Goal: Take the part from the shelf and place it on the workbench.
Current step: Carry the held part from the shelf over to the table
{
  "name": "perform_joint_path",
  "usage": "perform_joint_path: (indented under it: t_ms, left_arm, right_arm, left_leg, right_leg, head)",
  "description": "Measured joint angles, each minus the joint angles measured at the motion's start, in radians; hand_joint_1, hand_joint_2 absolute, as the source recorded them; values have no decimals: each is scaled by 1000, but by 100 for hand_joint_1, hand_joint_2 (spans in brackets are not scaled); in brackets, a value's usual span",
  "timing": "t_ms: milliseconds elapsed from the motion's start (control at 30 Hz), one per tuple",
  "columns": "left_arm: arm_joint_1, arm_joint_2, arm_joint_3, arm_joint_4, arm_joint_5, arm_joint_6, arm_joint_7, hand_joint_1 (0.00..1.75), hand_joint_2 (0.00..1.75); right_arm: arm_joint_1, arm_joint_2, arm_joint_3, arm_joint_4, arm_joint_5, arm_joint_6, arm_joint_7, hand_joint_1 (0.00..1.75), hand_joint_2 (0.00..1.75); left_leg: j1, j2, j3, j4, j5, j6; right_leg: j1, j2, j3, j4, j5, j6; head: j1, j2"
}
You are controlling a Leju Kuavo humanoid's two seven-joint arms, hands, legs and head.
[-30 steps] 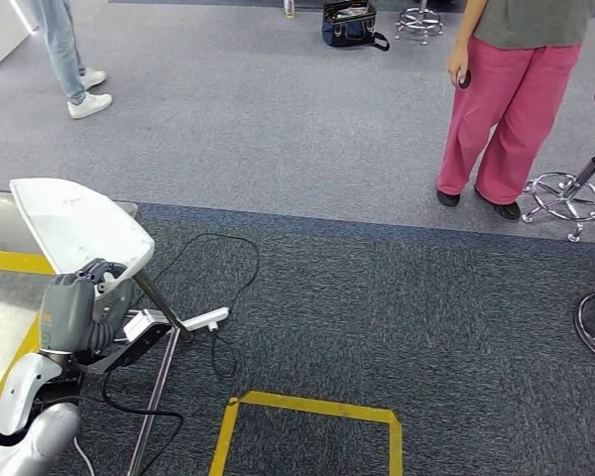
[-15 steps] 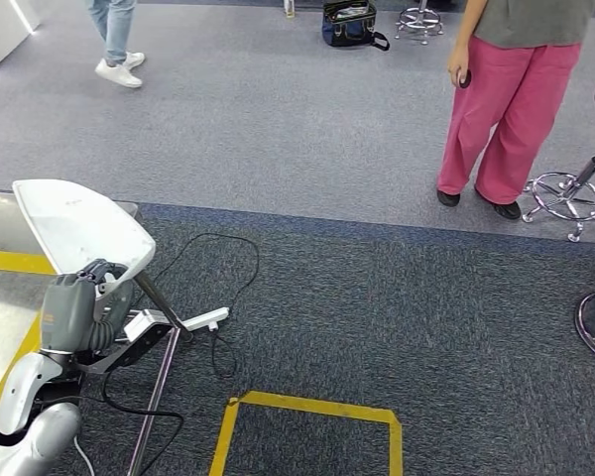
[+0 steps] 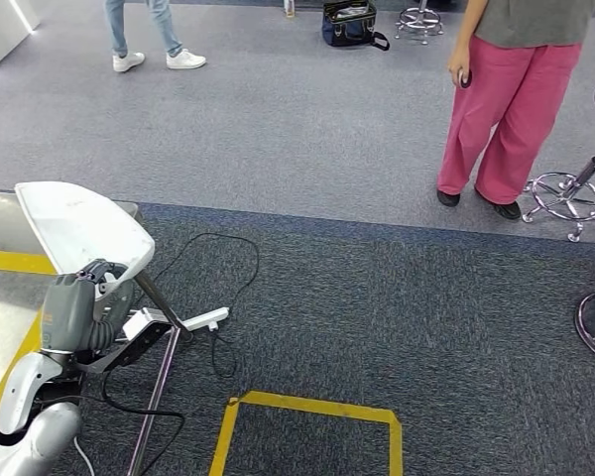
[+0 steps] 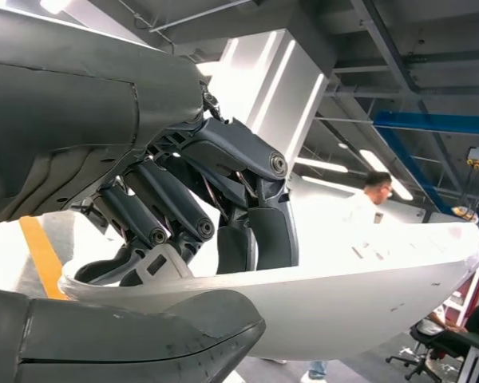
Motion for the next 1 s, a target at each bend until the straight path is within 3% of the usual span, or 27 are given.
perform_joint_path:
  t_ms: [700,833,900,1000]
  left_arm:
    - [-1,0,0,0,1,0,0,175,175]
    - [-3,3,3,-3,1,-1,-1,175,175]
    - [-5,4,5,-7,1,-1,-2,175,175]
    - [-1,2,5,-8,1,-1,-2,175,175]
  right_arm:
    - [-6,0,10,0,14,0,6,0,0]
    - [-11,-1,19,1,17,0,9,0,0]
    - [-13,-2,23,2,17,0,10,0,0]
    - [-17,-4,27,4,18,0,9,0,0]
  left_leg:
    - [0,0,0,1,-1,0]
    - [-1,-1,6,-17,10,25]
    - [6,-5,22,-49,28,35]
    - [13,-16,28,-60,34,35]
  right_leg:
    - [-1,0,0,-1,1,1]
    - [-4,-4,7,-16,8,18]
    - [-1,-5,-9,17,-17,23]
    - [-4,-4,-93,194,-100,35]
  head:
    - [0,0]
    - [-2,0]
    - [0,0]
    - [2,0]
